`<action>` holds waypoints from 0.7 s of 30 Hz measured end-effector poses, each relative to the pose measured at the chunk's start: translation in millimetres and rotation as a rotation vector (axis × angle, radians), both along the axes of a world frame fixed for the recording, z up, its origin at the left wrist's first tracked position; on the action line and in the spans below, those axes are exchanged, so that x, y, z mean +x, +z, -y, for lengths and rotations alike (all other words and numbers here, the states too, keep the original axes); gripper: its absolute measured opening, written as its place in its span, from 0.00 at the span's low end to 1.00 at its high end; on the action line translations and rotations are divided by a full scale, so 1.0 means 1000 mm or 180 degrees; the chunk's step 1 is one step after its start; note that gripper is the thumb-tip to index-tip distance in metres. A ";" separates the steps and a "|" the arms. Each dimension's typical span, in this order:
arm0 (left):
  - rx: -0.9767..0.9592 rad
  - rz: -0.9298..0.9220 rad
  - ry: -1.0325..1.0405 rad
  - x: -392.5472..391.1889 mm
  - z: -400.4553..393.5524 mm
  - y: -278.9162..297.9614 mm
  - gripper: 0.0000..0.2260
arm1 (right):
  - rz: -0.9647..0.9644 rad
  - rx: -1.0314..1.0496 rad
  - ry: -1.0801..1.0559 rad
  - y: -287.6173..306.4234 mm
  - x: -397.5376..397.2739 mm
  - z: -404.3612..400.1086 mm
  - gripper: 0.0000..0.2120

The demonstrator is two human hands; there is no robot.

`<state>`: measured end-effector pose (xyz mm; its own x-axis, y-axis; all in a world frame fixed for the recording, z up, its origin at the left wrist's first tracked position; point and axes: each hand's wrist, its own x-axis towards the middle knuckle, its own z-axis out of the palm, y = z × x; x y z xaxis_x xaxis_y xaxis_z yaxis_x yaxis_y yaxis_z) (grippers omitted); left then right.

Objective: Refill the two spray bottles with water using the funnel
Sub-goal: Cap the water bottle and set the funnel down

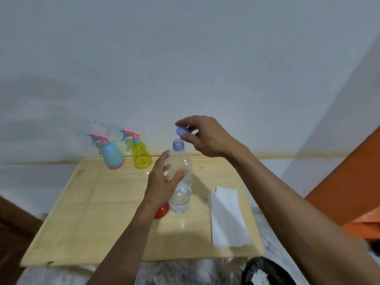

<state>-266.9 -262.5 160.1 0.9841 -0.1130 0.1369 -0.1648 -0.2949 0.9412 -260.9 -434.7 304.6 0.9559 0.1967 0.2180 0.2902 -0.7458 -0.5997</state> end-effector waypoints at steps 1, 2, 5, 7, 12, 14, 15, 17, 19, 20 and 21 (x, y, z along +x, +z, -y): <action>0.0020 0.0013 0.0014 0.000 0.001 0.000 0.35 | -0.0057 -0.0391 0.0155 0.003 0.003 -0.002 0.17; 0.0032 0.0018 0.0027 0.000 0.002 -0.001 0.35 | -0.0130 -0.0715 0.0251 0.004 0.007 -0.005 0.18; 0.0035 0.0011 0.0087 -0.003 0.005 -0.001 0.35 | -0.0298 -0.1223 0.0393 0.004 0.014 -0.010 0.18; 0.0021 0.0021 0.0145 -0.005 0.007 -0.002 0.35 | -0.0333 -0.1366 0.0423 0.003 0.017 -0.012 0.19; 0.0047 0.0028 0.0233 -0.008 0.005 -0.003 0.36 | -0.0412 -0.1556 0.0490 0.003 0.020 -0.018 0.21; 0.0070 0.0028 0.0235 -0.009 0.004 -0.003 0.36 | -0.0455 -0.1641 0.0513 0.002 0.019 -0.021 0.20; 0.0076 0.0029 0.0235 -0.009 0.004 -0.003 0.36 | -0.0469 -0.1657 0.0519 0.002 0.019 -0.022 0.20; 0.0072 0.0027 0.0242 -0.010 0.004 -0.002 0.36 | -0.0442 -0.1683 0.0527 0.002 0.018 -0.023 0.20; 0.0082 0.0026 0.0247 -0.011 0.004 -0.003 0.36 | -0.0445 -0.1737 0.0531 0.003 0.017 -0.025 0.19; 0.0097 0.0024 0.0250 -0.011 0.004 -0.003 0.36 | -0.0447 -0.1763 0.0520 0.004 0.017 -0.027 0.18; 0.0107 0.0022 0.0255 -0.011 0.004 -0.002 0.36 | -0.0445 -0.1786 0.0495 0.004 0.017 -0.028 0.16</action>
<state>-278.2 -266.5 157.6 0.9892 -0.0387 0.1412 -0.1460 -0.3387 0.9295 -243.9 -406.8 308.6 0.9188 0.3854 -0.0853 0.3682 -0.9147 -0.1669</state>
